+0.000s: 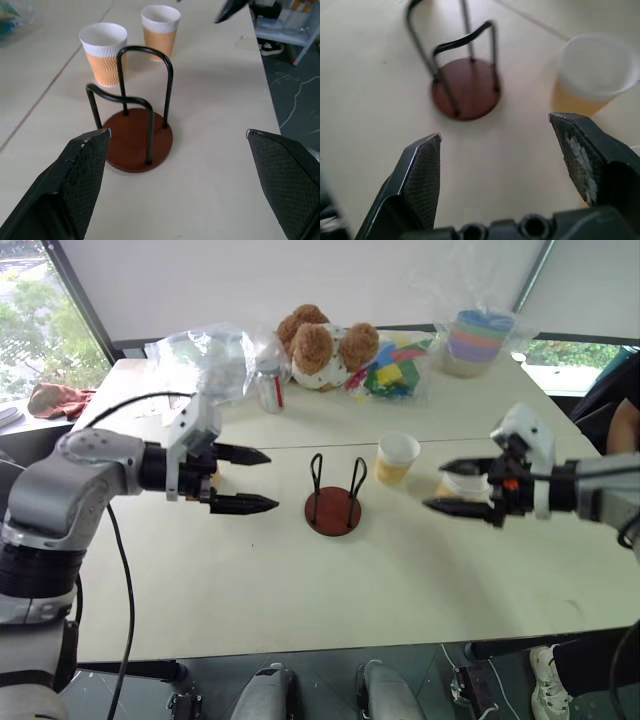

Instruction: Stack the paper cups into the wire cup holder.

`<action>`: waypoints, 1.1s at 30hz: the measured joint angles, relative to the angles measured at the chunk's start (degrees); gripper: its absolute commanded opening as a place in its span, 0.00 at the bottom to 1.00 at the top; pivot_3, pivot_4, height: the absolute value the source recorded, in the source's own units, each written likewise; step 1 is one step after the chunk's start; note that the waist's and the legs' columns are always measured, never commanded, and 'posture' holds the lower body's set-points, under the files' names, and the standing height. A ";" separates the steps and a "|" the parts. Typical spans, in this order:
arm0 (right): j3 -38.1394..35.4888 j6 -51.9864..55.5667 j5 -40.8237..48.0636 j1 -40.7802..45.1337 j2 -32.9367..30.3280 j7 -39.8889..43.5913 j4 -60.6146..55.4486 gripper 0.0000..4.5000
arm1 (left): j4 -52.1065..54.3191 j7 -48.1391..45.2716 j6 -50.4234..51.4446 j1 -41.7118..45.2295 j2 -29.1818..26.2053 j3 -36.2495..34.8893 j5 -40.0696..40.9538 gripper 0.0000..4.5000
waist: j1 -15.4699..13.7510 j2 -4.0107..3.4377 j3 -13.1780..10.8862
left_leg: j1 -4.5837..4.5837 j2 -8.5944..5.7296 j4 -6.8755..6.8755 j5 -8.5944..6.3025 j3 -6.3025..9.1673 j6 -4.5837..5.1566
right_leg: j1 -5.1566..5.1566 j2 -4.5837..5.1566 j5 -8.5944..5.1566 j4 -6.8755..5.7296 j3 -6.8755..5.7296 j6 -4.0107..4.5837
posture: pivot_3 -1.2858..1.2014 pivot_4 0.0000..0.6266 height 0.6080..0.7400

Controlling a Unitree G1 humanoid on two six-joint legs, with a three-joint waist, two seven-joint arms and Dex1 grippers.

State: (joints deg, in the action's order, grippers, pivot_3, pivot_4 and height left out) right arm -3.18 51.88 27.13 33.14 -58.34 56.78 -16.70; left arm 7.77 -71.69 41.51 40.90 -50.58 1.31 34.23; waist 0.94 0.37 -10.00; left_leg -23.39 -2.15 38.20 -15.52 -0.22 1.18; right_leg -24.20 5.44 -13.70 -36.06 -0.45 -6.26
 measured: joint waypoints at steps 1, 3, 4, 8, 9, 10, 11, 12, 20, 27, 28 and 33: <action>3.01 -3.34 -2.47 2.95 0.98 0.44 4.12 0.83 | -0.15 -0.07 -0.34 0.35 0.04 0.03 -0.07 1.00 | 0.02 0.00 0.00 | -0.02 0.00 -0.01 0.00 -0.01 0.00 | -0.04 0.00 0.00 0.00 0.01 0.00 | 0.52 0.24 1.00; 7.89 -9.03 -6.68 7.59 2.92 1.65 11.32 0.83 | -0.50 -0.29 -0.69 0.35 0.21 0.20 -0.37 1.00 | -0.01 0.00 -0.01 | -0.07 0.01 -0.03 0.01 -0.01 -0.01 | -0.13 -0.02 -0.01 -0.03 0.02 -0.02 | 0.52 0.24 1.00; 10.06 -11.53 -8.55 9.84 4.06 2.49 14.98 0.83 | -0.84 -0.32 -0.79 0.35 0.24 0.23 -0.66 1.00 | -0.01 0.01 -0.01 | -0.09 0.02 -0.04 0.01 -0.01 -0.01 | -0.16 -0.03 -0.02 -0.03 0.02 -0.03 | 0.52 0.24 1.00; 16.61 -20.54 -15.14 16.87 8.10 5.93 28.26 0.83 | -1.25 -0.18 -1.15 0.09 0.23 0.16 -1.40 1.00 | -0.16 0.00 -0.02 | -0.22 0.01 -0.06 0.00 -0.03 -0.01 | -0.24 -0.02 -0.02 0.00 0.02 -0.04 | 0.52 0.24 1.00; 17.81 -22.73 -16.68 18.74 9.34 6.71 31.73 0.83 | -1.30 0.07 -1.16 0.01 0.39 0.18 -1.54 1.00 | -0.16 -0.01 -0.03 | -0.23 -0.01 -0.06 0.00 -0.06 0.00 | -0.24 0.00 -0.02 0.00 0.02 -0.04 | 0.52 0.24 1.00; 18.73 -24.89 -18.01 20.32 10.50 7.46 34.77 0.83 | -1.28 0.46 -1.17 -0.16 0.58 0.14 -1.60 1.00 | -0.15 0.00 -0.03 | -0.23 -0.02 -0.05 0.00 -0.07 0.00 | -0.24 0.01 -0.02 0.01 0.03 -0.04 | 0.52 0.24 1.00; 19.64 -27.35 -19.41 21.99 11.75 8.32 38.02 0.83 | -1.12 0.91 -1.20 -0.55 0.87 0.04 -1.62 1.00 | -0.15 0.00 -0.03 | -0.24 -0.02 -0.04 0.00 -0.07 0.00 | -0.23 0.02 -0.02 0.01 0.03 -0.04 | 0.52 0.24 1.00; 20.22 -28.94 -20.25 22.84 12.42 9.03 39.86 0.83 | -0.98 1.11 -1.20 -1.03 0.99 0.02 -1.63 1.00 | -0.18 0.00 -0.03 | -0.24 -0.02 -0.04 0.00 -0.07 0.00 | -0.23 0.02 -0.02 0.01 0.03 -0.04 | 0.52 0.24 1.00; 22.89 -39.15 -26.75 27.48 17.29 15.08 53.22 0.33 | -0.36 2.95 -1.27 -4.82 1.03 -0.44 -1.62 1.00 | -0.06 0.00 -0.03 | -0.23 -0.02 -0.03 0.01 -0.06 -0.03 | -0.24 0.02 -0.02 -0.01 0.03 -0.04 | 0.52 0.24 1.00; 23.56 -44.95 -31.30 30.56 19.68 15.60 61.08 0.01 | -0.50 3.40 -2.22 -4.85 0.88 -0.44 -2.49 1.00 | -0.03 0.00 -0.03 | -0.23 -0.02 -0.04 0.16 -0.06 -0.31 | -0.26 0.02 -0.02 -0.03 0.04 -0.04 | 0.52 0.24 1.00; 23.56 -45.42 -31.59 30.82 19.72 15.61 61.71 0.01 | -0.51 3.48 -2.21 -4.85 0.88 -0.44 -2.49 1.00 | -0.06 0.00 -0.04 | -0.23 -0.01 -0.04 0.16 -0.06 -0.31 | -0.26 0.02 -0.02 -0.03 0.04 -0.04 | 0.52 0.24 1.00; 23.54 -49.54 -33.48 35.42 19.27 17.35 64.87 0.01 | -0.55 3.64 -2.19 -4.85 0.74 -0.44 -2.54 1.00 | 0.08 -0.25 -0.23 | -0.23 -0.04 -0.04 0.18 -0.08 -0.33 | -0.30 0.04 -0.02 -0.04 0.06 -0.04 | 0.52 0.24 1.00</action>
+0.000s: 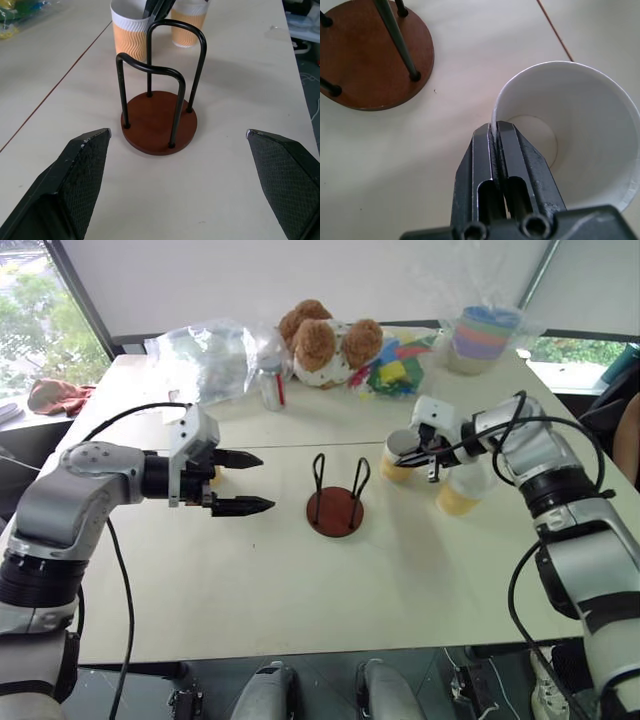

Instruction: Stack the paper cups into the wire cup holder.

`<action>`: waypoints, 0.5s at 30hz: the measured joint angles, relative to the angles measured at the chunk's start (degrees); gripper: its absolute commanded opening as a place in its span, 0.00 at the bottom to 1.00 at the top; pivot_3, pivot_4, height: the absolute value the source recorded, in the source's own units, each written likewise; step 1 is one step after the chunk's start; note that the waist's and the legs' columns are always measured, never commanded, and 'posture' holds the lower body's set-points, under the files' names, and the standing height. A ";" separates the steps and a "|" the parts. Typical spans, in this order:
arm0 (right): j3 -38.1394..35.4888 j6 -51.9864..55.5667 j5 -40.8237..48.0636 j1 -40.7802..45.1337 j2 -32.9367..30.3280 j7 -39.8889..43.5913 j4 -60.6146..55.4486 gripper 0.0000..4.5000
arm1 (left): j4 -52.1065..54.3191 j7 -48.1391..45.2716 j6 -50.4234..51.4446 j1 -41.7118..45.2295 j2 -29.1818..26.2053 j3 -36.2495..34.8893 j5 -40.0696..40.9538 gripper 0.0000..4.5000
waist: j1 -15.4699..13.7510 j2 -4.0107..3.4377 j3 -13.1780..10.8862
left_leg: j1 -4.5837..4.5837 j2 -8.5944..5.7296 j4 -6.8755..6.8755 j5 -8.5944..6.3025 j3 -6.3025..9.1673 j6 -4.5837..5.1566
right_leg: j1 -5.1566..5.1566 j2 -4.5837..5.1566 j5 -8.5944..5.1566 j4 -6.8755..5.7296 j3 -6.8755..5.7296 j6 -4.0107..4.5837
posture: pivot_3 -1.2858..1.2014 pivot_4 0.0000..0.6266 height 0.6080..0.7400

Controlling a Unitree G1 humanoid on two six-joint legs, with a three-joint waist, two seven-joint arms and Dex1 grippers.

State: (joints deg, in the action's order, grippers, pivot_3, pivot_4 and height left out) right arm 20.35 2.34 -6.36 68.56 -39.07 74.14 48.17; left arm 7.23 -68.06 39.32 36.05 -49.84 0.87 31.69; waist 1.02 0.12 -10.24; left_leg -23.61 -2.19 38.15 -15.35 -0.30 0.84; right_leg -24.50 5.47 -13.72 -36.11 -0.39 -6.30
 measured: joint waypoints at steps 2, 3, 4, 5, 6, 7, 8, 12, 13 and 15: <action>-0.40 -2.07 -0.35 5.57 -1.29 1.57 0.49 0.01 | -0.19 -0.19 0.00 0.02 -0.37 0.00 -0.02 1.00 | 0.05 -0.10 -0.09 | 0.00 0.01 -0.07 0.00 -0.02 -0.01 | -0.08 -0.01 0.00 -0.01 0.02 0.00 | 0.52 0.24 1.00; -0.82 -2.71 -0.33 7.97 -1.84 2.30 0.42 0.01 | -0.37 -0.28 0.00 0.03 -0.58 0.00 -0.03 1.00 | 0.05 -0.10 -0.09 | 0.00 0.04 -0.13 0.00 -0.02 -0.02 | -0.09 -0.04 0.00 -0.01 0.01 0.00 | 0.52 0.24 1.00; -1.44 -3.15 -0.29 10.47 -2.45 3.21 0.33 0.01 | -0.51 -0.40 0.00 0.04 -0.77 0.00 -0.04 1.00 | 0.06 -0.10 -0.09 | 0.01 0.06 -0.16 0.00 -0.01 -0.02 | -0.10 -0.06 0.00 -0.02 0.01 0.00 | 0.52 0.24 1.00; -2.24 -3.27 -0.17 12.20 -2.74 4.34 -0.04 0.01 | -0.60 -0.52 0.00 0.10 -0.85 0.00 -0.04 1.00 | 0.05 -0.09 -0.08 | 0.01 0.06 -0.18 -0.01 0.00 -0.04 | -0.10 -0.07 0.00 -0.01 0.01 0.00 | 0.52 0.24 1.00; -2.88 -2.77 0.35 13.24 -2.74 6.19 -1.46 0.01 | -0.84 -0.58 0.00 0.17 -0.85 0.00 -0.04 1.00 | 0.04 -0.09 -0.08 | 0.01 0.06 -0.18 -0.01 0.00 -0.03 | -0.09 -0.07 0.00 -0.02 0.01 0.00 | 0.52 0.24 1.00; -3.07 -1.54 1.29 13.53 -2.68 8.23 -3.26 0.01 | -1.06 -0.59 0.00 0.28 -0.85 0.01 -0.05 1.00 | 0.04 -0.09 -0.08 | 0.01 0.06 -0.18 -0.01 -0.01 -0.03 | -0.09 -0.06 0.00 -0.02 0.01 0.00 | 0.52 0.24 1.00; -3.28 0.81 3.01 13.49 -2.61 10.99 -6.03 0.01 | -1.26 -0.60 -0.01 0.34 -0.84 0.02 -0.05 1.00 | 0.03 -0.09 -0.08 | 0.00 0.06 -0.16 -0.01 -0.02 -0.03 | -0.07 -0.06 0.00 -0.03 0.01 0.00 | 0.52 0.24 1.00; -2.97 15.99 14.92 11.01 -4.33 17.58 -22.64 0.01 | -1.60 -0.57 -0.16 0.43 -0.71 0.09 -0.33 1.00 | -0.24 -0.08 -0.08 | 0.00 0.05 -0.13 -0.15 -0.01 0.23 | -0.05 -0.02 0.00 -0.08 0.01 0.00 | 0.52 0.24 1.00; -2.80 19.09 17.04 10.11 -4.67 17.95 -25.97 0.01 | -1.63 -0.55 -0.26 0.43 -0.69 0.09 -0.48 1.00 | -0.36 -0.07 -0.07 | 0.00 0.04 -0.09 -0.17 0.01 0.24 | -0.03 -0.01 0.00 -0.07 0.00 0.00 | 0.52 0.24 1.00; -2.21 23.09 19.32 8.17 -4.58 18.13 -30.57 0.01 | -1.95 -0.51 -0.54 0.56 -0.54 0.11 -0.83 1.00 | -0.37 -0.06 -0.07 | 0.00 0.01 0.01 -0.19 0.01 0.28 | 0.01 0.03 0.00 -0.04 0.00 0.00 | 0.52 0.24 1.00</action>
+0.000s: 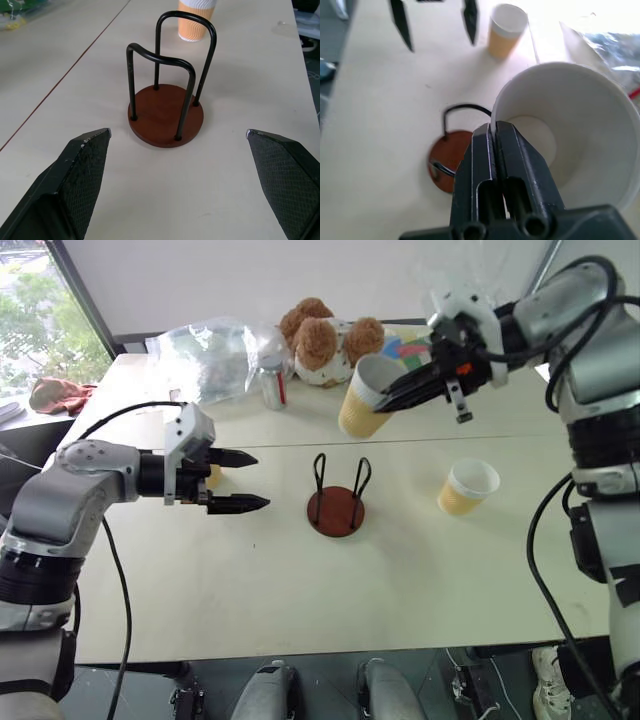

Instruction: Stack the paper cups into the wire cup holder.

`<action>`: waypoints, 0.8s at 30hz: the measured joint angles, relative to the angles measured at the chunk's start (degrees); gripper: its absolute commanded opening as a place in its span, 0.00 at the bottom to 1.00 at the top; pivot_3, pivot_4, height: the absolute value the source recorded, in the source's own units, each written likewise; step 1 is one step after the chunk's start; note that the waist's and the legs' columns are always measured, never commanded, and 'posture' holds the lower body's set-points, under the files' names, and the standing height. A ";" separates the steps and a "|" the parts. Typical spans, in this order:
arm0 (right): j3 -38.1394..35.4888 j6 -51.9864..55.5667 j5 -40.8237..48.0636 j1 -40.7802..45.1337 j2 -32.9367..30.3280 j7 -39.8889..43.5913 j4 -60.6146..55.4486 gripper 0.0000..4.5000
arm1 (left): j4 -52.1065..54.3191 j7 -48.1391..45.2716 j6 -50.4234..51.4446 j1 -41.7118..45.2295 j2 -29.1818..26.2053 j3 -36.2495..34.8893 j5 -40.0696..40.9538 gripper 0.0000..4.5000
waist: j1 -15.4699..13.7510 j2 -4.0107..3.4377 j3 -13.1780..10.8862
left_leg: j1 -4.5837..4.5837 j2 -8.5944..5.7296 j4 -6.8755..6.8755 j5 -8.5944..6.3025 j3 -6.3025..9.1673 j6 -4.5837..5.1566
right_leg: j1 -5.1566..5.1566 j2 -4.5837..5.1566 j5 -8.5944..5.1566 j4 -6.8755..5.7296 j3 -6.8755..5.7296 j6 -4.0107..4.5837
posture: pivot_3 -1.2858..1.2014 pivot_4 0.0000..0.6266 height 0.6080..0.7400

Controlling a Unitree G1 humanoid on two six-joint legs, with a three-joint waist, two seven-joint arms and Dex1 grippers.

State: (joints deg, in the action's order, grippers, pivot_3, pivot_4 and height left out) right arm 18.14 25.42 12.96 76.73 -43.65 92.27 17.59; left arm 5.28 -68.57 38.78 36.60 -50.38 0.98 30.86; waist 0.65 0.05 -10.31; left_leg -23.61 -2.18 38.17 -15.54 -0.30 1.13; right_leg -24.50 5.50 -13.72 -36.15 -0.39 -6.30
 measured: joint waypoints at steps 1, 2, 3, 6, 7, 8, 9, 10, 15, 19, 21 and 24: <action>0.57 1.35 0.65 -0.96 0.02 0.06 -1.38 0.01 | -0.18 0.01 -0.30 0.09 0.14 0.00 -0.20 1.00 | 0.00 0.00 0.00 | 0.00 -0.04 0.02 -0.01 -0.01 0.02 | 0.00 0.03 0.00 0.01 0.00 0.00 | 0.52 0.24 1.00; 1.24 2.42 0.97 -1.76 0.07 0.11 -2.40 0.01 | -0.20 0.01 -0.44 0.12 0.22 0.00 -0.28 1.00 | 0.02 0.00 0.00 | 0.00 -0.06 0.03 -0.01 -0.01 0.02 | 0.00 0.05 0.00 0.01 0.00 0.00 | 0.52 0.24 1.00; 1.64 3.06 1.21 -2.21 0.18 0.12 -2.89 0.01 | -0.20 0.01 -0.48 0.12 0.33 0.00 -0.29 1.00 | 0.02 0.00 0.00 | 0.00 -0.07 0.03 -0.01 -0.01 0.03 | 0.00 0.05 0.00 0.01 0.00 0.00 | 0.52 0.24 1.00; 2.72 4.60 1.73 -2.48 0.41 0.12 -4.56 0.01 | -0.04 0.09 -0.46 0.11 0.96 0.00 -0.25 1.00 | 0.04 0.00 0.00 | 0.00 -0.04 0.02 -0.01 0.00 0.02 | -0.04 0.03 0.00 -0.02 0.00 0.00 | 0.52 0.24 1.00; 3.00 4.66 1.77 -2.49 0.49 0.13 -5.04 0.01 | 0.09 0.14 -0.43 0.10 1.13 0.00 -0.23 1.00 | 0.07 0.00 0.00 | 0.00 -0.03 0.01 -0.01 0.00 0.02 | -0.05 0.02 0.00 -0.02 -0.01 0.00 | 0.52 0.24 1.00; 3.29 4.61 1.70 -2.51 0.78 0.12 -5.11 0.01 | 0.22 0.30 -0.38 0.07 1.22 -0.01 -0.22 1.00 | 0.10 0.00 0.00 | 0.00 -0.03 0.01 -0.01 0.00 0.02 | -0.06 0.02 0.00 -0.03 -0.01 0.00 | 0.52 0.24 1.00; 3.53 4.46 1.57 -2.72 1.23 0.13 -5.11 0.01 | 0.46 0.47 -0.34 0.05 1.31 -0.02 -0.21 1.00 | 0.11 0.00 0.00 | 0.00 -0.03 0.01 -0.01 0.00 0.02 | -0.06 0.02 0.00 -0.03 -0.01 0.00 | 0.52 0.24 1.00; 3.72 4.21 1.30 -2.97 1.61 0.13 -5.07 0.01 | 0.62 0.61 -0.33 0.03 1.48 -0.02 -0.17 1.00 | 0.12 0.00 0.00 | 0.00 -0.03 0.01 -0.01 -0.01 0.02 | -0.06 0.02 0.00 -0.03 -0.01 0.00 | 0.52 0.24 1.00; 5.90 2.49 -0.85 -3.82 2.75 0.13 -3.08 0.01 | 1.69 1.44 -0.19 -0.96 1.84 -0.06 0.22 1.00 | 0.10 0.00 0.00 | 0.00 -0.03 0.01 0.00 -0.01 0.01 | -0.06 0.02 0.00 -0.03 -0.01 0.00 | 0.52 0.24 1.00; 6.34 1.48 -1.58 -3.82 3.79 0.13 -1.46 0.01 | 1.99 2.28 0.14 -1.00 2.09 -0.08 0.47 1.00 | 0.09 0.00 0.00 | 0.00 -0.03 0.01 0.00 -0.01 0.00 | -0.06 0.02 0.00 -0.03 -0.01 0.00 | 0.52 0.24 1.00; 6.48 0.60 -2.24 -3.82 4.30 0.14 -0.53 0.01 | 2.32 2.58 0.47 -1.05 2.27 -0.08 0.73 1.00 | 0.09 0.00 0.00 | 0.00 -0.04 0.01 0.00 -0.01 0.00 | -0.06 0.02 0.00 -0.03 -0.01 0.00 | 0.52 0.24 1.00; 6.51 -0.18 -3.03 -3.82 4.51 0.13 0.34 0.21 | 2.91 2.85 0.63 -1.56 2.30 -0.10 1.05 1.00 | 0.13 0.00 0.00 | 0.00 -0.03 0.01 0.00 -0.01 0.00 | -0.06 0.02 0.00 -0.03 -0.01 0.00 | 0.52 0.24 1.00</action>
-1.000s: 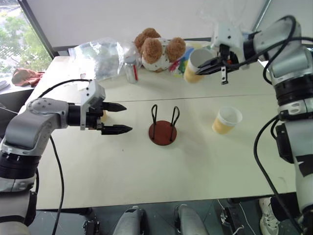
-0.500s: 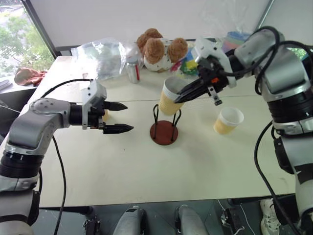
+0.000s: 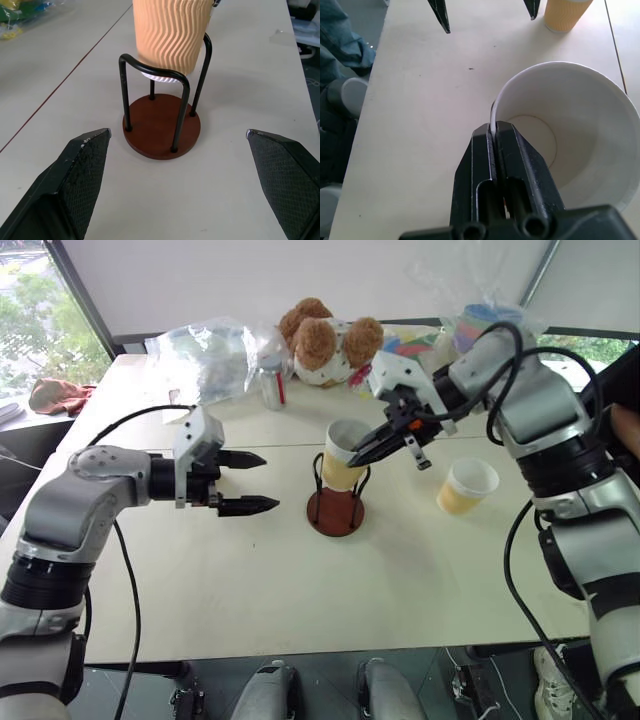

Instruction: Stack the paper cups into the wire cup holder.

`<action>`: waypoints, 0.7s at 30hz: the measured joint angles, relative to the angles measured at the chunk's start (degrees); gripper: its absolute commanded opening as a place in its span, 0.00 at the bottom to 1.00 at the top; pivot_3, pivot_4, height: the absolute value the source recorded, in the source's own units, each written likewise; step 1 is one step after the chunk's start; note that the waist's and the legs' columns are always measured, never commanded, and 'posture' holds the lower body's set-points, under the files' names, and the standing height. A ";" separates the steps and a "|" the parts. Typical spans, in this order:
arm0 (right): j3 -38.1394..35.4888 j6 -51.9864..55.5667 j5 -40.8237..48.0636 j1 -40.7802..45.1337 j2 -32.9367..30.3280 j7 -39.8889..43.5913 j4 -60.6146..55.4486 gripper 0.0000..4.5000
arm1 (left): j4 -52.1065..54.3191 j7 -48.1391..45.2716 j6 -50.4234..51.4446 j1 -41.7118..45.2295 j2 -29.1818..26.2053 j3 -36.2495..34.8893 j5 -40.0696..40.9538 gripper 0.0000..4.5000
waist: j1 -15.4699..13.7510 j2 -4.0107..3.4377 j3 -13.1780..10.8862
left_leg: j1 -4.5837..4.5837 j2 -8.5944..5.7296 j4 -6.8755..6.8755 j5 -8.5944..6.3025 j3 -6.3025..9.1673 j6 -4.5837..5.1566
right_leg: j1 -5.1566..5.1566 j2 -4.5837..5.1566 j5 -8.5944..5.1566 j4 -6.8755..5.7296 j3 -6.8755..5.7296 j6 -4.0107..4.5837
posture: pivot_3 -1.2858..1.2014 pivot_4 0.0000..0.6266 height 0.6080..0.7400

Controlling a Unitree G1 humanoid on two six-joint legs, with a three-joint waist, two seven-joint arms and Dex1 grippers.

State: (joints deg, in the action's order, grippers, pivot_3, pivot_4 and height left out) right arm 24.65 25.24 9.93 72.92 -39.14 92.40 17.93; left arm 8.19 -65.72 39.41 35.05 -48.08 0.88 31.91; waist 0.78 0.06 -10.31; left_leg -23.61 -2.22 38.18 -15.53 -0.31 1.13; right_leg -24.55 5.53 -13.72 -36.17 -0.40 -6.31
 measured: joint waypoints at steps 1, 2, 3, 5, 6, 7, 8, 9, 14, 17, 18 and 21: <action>0.03 -0.22 -0.15 0.00 0.03 0.00 0.24 0.29 | 0.03 0.07 0.03 -0.32 0.00 -0.01 0.04 1.00 | 0.01 0.00 0.00 | 0.00 0.00 0.00 0.00 0.00 0.00 | 0.00 0.00 0.00 0.00 0.00 0.00 | 0.52 0.24 1.00; 0.04 -0.33 -0.28 0.00 0.10 0.00 0.49 0.41 | 0.02 0.22 0.07 -0.66 0.00 -0.01 0.05 1.00 | 0.01 0.00 0.00 | 0.00 0.00 0.00 0.00 0.00 0.00 | 0.00 0.00 0.00 0.00 0.00 0.00 | 0.52 0.24 1.00; 0.04 -0.43 -0.45 0.01 0.34 0.00 0.82 0.54 | 0.02 0.42 0.09 -0.82 0.00 -0.02 0.06 1.00 | 0.02 0.00 0.00 | 0.00 0.00 0.00 0.00 0.00 -0.01 | 0.00 0.00 0.00 0.00 0.00 0.00 | 0.52 0.24 1.00; 0.04 -0.55 -0.95 0.01 0.97 -0.01 1.57 0.64 | 0.05 0.69 0.09 -0.83 0.01 -0.05 0.09 1.00 | 0.02 0.00 0.00 | 0.00 0.00 0.00 0.01 0.00 -0.02 | 0.00 0.00 0.00 0.00 0.00 0.00 | 0.52 0.24 1.00; -0.01 -0.54 -1.29 0.01 1.32 -0.01 1.79 0.64 | 0.10 0.88 0.10 -0.84 0.02 -0.07 0.14 1.00 | 0.00 0.00 0.00 | 0.00 0.00 0.00 0.01 0.00 -0.02 | 0.00 0.00 0.00 0.00 0.00 0.00 | 0.52 0.24 1.00; -0.07 -0.54 -1.41 0.02 1.56 -0.01 1.94 0.64 | 0.16 0.99 0.10 -0.83 0.04 -0.08 0.23 1.00 | 0.00 0.00 0.00 | 0.00 0.00 0.00 0.02 0.00 -0.02 | 0.00 0.00 0.00 0.00 0.00 0.00 | 0.52 0.24 1.00; -0.12 -0.51 -1.57 0.02 1.74 -0.01 1.98 0.64 | 0.33 1.08 0.11 -0.84 0.09 -0.08 0.37 1.00 | -0.02 0.00 0.00 | 0.00 0.00 0.00 0.02 0.00 -0.03 | 0.00 0.00 0.00 0.00 0.00 0.00 | 0.52 0.24 1.00; -0.21 -0.45 -1.72 0.02 1.80 -0.03 1.97 0.64 | 0.50 1.15 0.12 -0.83 0.18 -0.09 0.54 1.00 | -0.05 0.00 0.00 | 0.00 0.00 0.00 0.03 0.00 -0.06 | 0.00 0.00 0.00 0.00 0.00 0.00 | 0.52 0.24 1.00; -1.71 -0.23 -1.17 -0.17 -5.12 -0.04 0.78 0.64 | 1.18 1.10 1.01 -0.63 0.29 -0.78 2.34 1.00 | -0.52 0.02 -0.01 | -0.04 -0.03 0.00 0.05 0.02 -0.09 | 0.01 0.03 0.00 0.05 0.00 0.00 | 0.52 0.24 1.00; -4.03 -0.73 -0.85 -2.83 -14.79 -0.01 0.21 0.64 | 1.56 -0.13 2.55 0.41 -0.16 -1.95 4.32 1.00 | -1.01 0.03 -0.01 | -0.07 -0.04 0.00 -0.02 0.02 0.02 | 0.02 0.04 0.00 0.13 -0.01 0.00 | 0.52 0.24 1.00; -4.68 -0.80 -1.08 -3.93 -16.12 -0.01 0.32 0.64 | 1.61 -0.48 2.86 0.97 -0.20 -1.99 4.90 1.00 | -0.98 0.04 -0.01 | -0.07 -0.04 0.00 -0.02 -0.01 0.02 | 0.02 0.04 0.00 0.14 -0.01 0.00 | 0.52 0.24 1.00; -6.05 -2.20 -3.05 -11.82 -20.24 -1.36 -0.42 0.64 | 3.92 -0.84 1.62 3.74 -0.21 1.28 2.63 1.00 | -1.01 0.11 0.03 | -0.05 -0.02 0.02 -0.02 -0.06 0.03 | 0.05 0.02 0.00 0.14 0.00 0.00 | 0.52 0.24 1.00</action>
State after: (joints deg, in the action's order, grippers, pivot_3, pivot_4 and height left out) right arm 18.60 23.04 6.89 61.10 -59.38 91.04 17.51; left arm 12.11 -66.56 41.03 38.79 -48.29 2.16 34.54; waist -0.23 0.16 -10.28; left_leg -23.66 -2.24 38.20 -15.56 -0.37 1.15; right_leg -24.51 5.55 -13.72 -36.04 -0.40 -6.31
